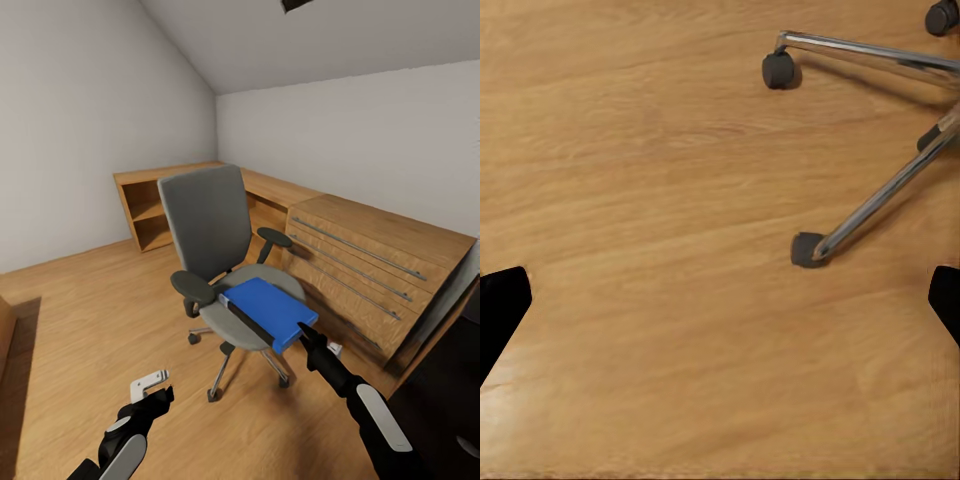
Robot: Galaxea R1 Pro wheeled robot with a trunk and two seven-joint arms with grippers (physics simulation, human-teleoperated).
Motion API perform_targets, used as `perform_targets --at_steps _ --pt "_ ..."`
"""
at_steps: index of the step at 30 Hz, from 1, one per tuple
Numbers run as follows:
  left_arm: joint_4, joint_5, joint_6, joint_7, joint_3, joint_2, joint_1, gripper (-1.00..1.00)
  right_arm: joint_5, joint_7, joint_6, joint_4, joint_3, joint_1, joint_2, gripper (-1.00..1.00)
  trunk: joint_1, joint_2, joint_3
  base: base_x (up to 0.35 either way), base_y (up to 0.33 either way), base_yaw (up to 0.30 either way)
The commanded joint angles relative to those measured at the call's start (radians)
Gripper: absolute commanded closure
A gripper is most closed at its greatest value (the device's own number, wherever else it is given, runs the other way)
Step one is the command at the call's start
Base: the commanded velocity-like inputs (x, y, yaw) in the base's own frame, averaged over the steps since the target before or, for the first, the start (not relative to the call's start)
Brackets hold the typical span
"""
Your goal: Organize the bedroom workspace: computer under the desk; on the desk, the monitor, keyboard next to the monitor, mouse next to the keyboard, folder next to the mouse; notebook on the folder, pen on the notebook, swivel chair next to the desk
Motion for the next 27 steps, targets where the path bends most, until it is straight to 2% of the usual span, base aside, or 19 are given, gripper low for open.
perform_targets --at_steps 1,7,12,14,18,22,25,27 --pt "0.008 0.004 0.003 0.006 -0.001 0.000 -0.001 -1.00 -0.004 0.009 0.001 -0.012 0.000 0.000 -0.007 1.00 -0.005 0.007 0.002 -0.271 0.000 0.000" --pt "0.026 0.004 0.003 0.004 -0.002 -0.002 -0.001 -1.00 -0.003 0.015 -0.002 -0.095 -0.002 0.003 -0.052 1.00 -0.028 0.049 0.021 -0.055 0.000 0.000" --pt "0.035 0.004 0.003 0.004 -0.002 -0.003 -0.001 -1.00 -0.002 0.014 -0.007 -0.125 -0.005 0.003 -0.061 1.00 -0.047 0.084 0.037 -0.003 0.000 0.000" --pt "0.051 0.004 0.004 0.004 -0.003 -0.004 -0.001 -1.00 -0.002 0.014 -0.025 -0.146 -0.021 0.004 -0.066 1.00 -0.055 0.098 0.043 0.000 0.000 0.000" --pt "0.080 0.004 0.005 0.005 -0.006 -0.004 -0.001 -1.00 -0.002 0.010 -0.045 -0.225 -0.034 0.012 -0.067 1.00 -0.070 0.126 0.056 0.000 0.000 0.000" --pt "0.095 0.004 0.004 0.004 -0.007 -0.005 -0.001 -1.00 -0.002 0.006 -0.077 -0.312 -0.036 0.054 -0.067 1.00 -0.085 0.154 0.068 0.000 0.000 0.000" --pt "0.104 0.004 0.003 0.004 -0.006 -0.005 -0.001 -1.00 -0.002 -0.006 -0.133 -0.401 -0.037 0.101 -0.067 1.00 -0.097 0.175 0.078 0.000 0.000 0.000" --pt "0.116 0.004 0.002 0.004 -0.005 -0.005 -0.001 -1.00 -0.002 -0.012 -0.154 -0.425 -0.037 0.114 -0.067 1.00 -0.104 0.189 0.084 -0.007 0.000 0.000"
